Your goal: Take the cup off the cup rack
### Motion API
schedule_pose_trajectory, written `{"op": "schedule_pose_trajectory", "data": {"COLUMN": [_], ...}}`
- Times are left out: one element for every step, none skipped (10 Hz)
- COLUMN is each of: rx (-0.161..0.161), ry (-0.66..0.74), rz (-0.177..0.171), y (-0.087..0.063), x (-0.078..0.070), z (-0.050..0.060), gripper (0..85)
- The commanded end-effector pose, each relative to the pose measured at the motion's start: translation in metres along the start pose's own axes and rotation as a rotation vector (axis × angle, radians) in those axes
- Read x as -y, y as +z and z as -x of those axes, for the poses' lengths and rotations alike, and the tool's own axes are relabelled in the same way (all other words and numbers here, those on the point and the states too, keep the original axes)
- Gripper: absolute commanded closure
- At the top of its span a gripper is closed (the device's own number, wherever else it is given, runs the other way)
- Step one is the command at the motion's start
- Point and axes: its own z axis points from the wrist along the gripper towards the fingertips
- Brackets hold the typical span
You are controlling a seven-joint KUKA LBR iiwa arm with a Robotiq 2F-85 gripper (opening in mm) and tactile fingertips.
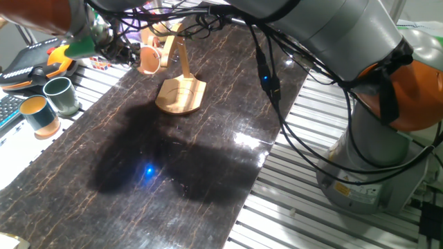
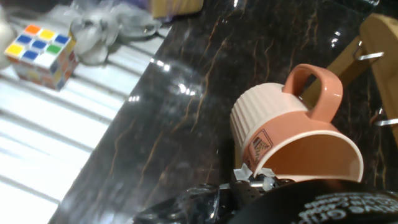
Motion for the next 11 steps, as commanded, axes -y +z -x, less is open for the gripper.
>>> {"op": "schedule_pose_trajectory", "data": {"rx": [-0.012, -0.028, -0.061, -0.090, -0.126, -0.160, -0.205, -0.233, -0.257, -0.297, -0.341], "ry": [-0.008, -0.020, -0.038, -0.051, -0.064, -0.076, -0.082, -0.089, -0.095, -0.097, -0.104], "rz": [0.008, 0.017, 0.037, 0.054, 0.075, 0.090, 0.110, 0.126, 0.138, 0.160, 0.187], "y": [-0.002, -0.003, -0.006, -0.007, -0.009, -0.011, -0.014, -0.016, -0.018, -0.021, -0.023], "x": [-0.001, -0.001, -0.002, -0.003, -0.003, -0.003, -0.002, 0.000, 0.001, 0.004, 0.007], "z": [-0.004, -0.009, -0.014, -0.020, -0.028, -0.035, -0.044, -0.052, -0.060, -0.067, -0.074], "gripper": [84.0, 84.0, 84.0, 84.0, 84.0, 84.0, 84.0, 84.0, 84.0, 84.0, 84.0]}}
